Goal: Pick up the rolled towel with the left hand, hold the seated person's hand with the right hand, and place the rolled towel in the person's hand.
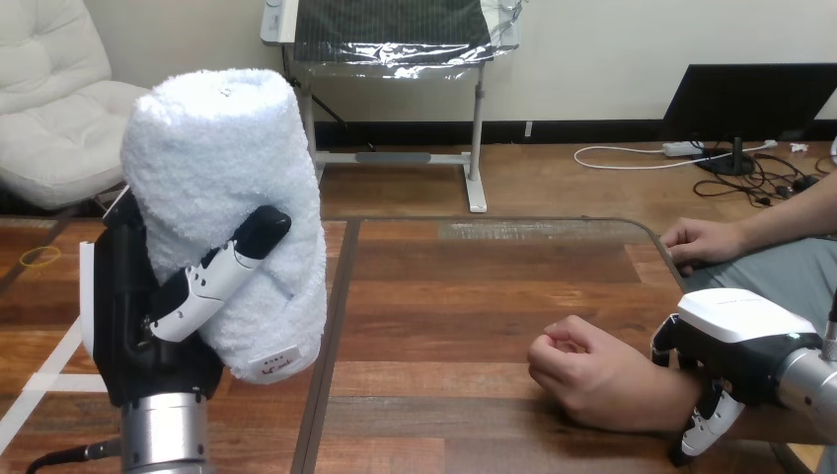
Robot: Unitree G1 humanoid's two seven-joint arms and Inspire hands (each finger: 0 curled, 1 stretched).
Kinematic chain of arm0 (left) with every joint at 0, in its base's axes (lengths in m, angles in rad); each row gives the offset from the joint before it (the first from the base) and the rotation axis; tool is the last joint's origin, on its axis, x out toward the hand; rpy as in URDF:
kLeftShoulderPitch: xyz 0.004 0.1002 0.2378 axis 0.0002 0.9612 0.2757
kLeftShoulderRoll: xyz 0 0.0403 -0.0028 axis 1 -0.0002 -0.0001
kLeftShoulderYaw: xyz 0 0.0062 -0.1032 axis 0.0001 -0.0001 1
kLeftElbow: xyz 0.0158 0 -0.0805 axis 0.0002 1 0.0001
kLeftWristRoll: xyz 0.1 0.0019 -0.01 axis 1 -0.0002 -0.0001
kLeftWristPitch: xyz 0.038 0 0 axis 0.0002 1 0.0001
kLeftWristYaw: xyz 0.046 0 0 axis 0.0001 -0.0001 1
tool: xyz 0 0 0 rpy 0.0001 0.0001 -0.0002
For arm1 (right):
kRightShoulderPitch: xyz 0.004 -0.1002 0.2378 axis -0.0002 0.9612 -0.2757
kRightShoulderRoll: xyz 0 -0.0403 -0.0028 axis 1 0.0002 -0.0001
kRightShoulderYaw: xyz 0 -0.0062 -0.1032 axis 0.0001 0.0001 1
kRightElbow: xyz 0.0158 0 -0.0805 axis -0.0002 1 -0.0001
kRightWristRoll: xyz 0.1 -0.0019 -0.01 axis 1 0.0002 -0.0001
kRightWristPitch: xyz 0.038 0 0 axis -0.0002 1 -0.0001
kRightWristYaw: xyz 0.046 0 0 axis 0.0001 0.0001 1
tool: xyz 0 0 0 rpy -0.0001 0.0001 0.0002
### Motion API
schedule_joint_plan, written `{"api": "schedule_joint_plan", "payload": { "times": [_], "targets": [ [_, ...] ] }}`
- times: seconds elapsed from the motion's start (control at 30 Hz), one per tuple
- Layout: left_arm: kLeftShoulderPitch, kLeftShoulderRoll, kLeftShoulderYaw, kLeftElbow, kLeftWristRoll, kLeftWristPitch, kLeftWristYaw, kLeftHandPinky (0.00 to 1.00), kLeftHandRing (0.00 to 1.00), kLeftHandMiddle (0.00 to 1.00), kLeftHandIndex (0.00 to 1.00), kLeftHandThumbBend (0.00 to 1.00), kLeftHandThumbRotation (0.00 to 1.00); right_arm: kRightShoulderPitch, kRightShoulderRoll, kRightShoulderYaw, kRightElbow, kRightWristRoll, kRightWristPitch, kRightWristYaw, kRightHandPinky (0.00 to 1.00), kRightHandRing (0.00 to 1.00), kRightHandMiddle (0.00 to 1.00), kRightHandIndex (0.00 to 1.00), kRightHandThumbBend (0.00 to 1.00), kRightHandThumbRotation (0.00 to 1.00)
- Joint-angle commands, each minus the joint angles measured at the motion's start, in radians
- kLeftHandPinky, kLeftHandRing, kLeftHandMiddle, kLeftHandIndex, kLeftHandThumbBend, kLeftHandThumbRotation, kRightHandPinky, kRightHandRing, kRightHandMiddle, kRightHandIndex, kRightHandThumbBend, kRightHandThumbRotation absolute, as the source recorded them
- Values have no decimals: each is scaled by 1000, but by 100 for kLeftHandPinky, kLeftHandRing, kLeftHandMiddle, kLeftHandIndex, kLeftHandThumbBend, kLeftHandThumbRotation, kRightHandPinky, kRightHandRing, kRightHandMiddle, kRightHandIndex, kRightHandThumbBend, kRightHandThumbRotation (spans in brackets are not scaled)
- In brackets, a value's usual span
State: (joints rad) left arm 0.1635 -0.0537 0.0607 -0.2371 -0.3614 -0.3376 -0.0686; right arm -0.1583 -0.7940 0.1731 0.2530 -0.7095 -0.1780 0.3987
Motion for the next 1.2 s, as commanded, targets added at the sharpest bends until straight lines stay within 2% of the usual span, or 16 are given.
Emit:
{"api": "schedule_joint_plan", "payload": {
  "times": [0.0,0.23,0.37,0.47,0.67,0.77,1.17],
  "targets": [
    [-47,-8,9,-48,-14,-8,-8,13,20,28,35,39,0,21,-4,7,6,30,-4,4,15,23,34,43,96,0],
    [-48,-7,9,-45,2,-11,-2,13,20,28,35,38,0,23,-1,-12,12,68,-27,-12,15,23,33,42,96,0],
    [-48,-8,9,-45,-8,-7,-5,13,20,28,35,38,0,23,-1,-23,0,93,-16,4,16,24,34,42,95,0],
    [-50,-5,10,-42,-5,-9,-7,13,20,28,35,38,0,24,-3,-30,-5,99,-16,-5,17,25,35,42,95,0],
    [-54,-4,12,-34,-2,-12,-8,13,21,28,35,38,0,25,-5,-50,-11,137,-39,-15,17,24,33,41,94,0],
    [-57,-6,12,-32,-4,-13,-8,13,21,28,35,38,0,25,-9,-56,-34,138,-8,2,17,23,33,42,93,0],
    [-63,-5,8,-22,6,-11,-8,14,21,29,34,37,0,27,-31,-92,-90,183,-1,-5,17,23,33,43,91,2]
  ]
}}
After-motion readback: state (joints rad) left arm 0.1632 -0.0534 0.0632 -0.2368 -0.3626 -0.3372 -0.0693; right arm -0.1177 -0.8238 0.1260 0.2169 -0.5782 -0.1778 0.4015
